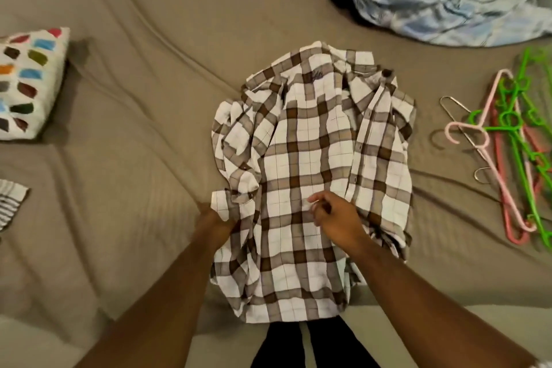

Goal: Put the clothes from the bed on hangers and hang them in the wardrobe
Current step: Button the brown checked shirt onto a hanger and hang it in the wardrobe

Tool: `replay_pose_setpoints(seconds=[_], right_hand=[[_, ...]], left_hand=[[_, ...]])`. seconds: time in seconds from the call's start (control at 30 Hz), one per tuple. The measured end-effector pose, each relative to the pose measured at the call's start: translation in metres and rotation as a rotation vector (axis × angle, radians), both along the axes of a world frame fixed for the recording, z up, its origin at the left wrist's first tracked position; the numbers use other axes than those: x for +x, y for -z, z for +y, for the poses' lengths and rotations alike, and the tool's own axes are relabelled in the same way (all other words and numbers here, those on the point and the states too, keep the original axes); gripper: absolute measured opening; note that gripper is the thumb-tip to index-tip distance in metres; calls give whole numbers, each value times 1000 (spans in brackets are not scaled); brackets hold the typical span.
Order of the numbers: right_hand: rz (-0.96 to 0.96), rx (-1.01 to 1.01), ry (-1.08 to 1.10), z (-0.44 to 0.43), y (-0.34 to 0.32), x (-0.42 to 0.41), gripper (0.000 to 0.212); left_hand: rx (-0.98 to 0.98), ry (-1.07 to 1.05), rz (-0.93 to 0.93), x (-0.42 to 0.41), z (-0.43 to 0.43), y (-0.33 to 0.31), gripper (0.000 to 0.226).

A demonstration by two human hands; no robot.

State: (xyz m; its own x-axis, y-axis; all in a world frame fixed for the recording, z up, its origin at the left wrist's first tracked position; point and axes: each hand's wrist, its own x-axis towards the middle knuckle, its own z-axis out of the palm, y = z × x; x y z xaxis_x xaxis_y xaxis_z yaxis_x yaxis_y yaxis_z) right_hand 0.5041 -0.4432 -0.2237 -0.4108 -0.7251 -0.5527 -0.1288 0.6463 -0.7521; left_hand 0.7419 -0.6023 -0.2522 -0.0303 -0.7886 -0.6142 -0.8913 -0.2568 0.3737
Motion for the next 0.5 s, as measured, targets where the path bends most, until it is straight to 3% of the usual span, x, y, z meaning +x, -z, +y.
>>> replay_pose_setpoints(seconds=[0.07,0.13,0.17,0.23,0.3,0.37,0.4,0.43,0.5], right_hand=[[-39,10,-9,-9,-3,5,18],[-63,36,-27,-20,-18,8,13],[-110,48,-22,-26,-28,8,17],[-359,55,60,-43,-53,1,42],[-626,58,137,-53,-74,-19,46],[-668,31,147,-55,-76,-50,27],[-622,8,162,-54,-70,-65,21],[-541,-20,227,-49,-61,-80,17],[-373,-93,529,-39,-36,-103,9]], left_hand=[[-34,-72,25,-9,14,-12,57],[-216,-229,69,-28,34,-34,38],[-311,-283,150,-42,49,-50,34],[-353,-155,343,-75,83,-78,29],[-48,133,554,-108,110,-97,35],[373,363,717,-136,124,-111,58],[485,414,754,-144,120,-115,58],[498,423,759,-147,110,-115,48],[320,333,693,-140,77,-103,26]])
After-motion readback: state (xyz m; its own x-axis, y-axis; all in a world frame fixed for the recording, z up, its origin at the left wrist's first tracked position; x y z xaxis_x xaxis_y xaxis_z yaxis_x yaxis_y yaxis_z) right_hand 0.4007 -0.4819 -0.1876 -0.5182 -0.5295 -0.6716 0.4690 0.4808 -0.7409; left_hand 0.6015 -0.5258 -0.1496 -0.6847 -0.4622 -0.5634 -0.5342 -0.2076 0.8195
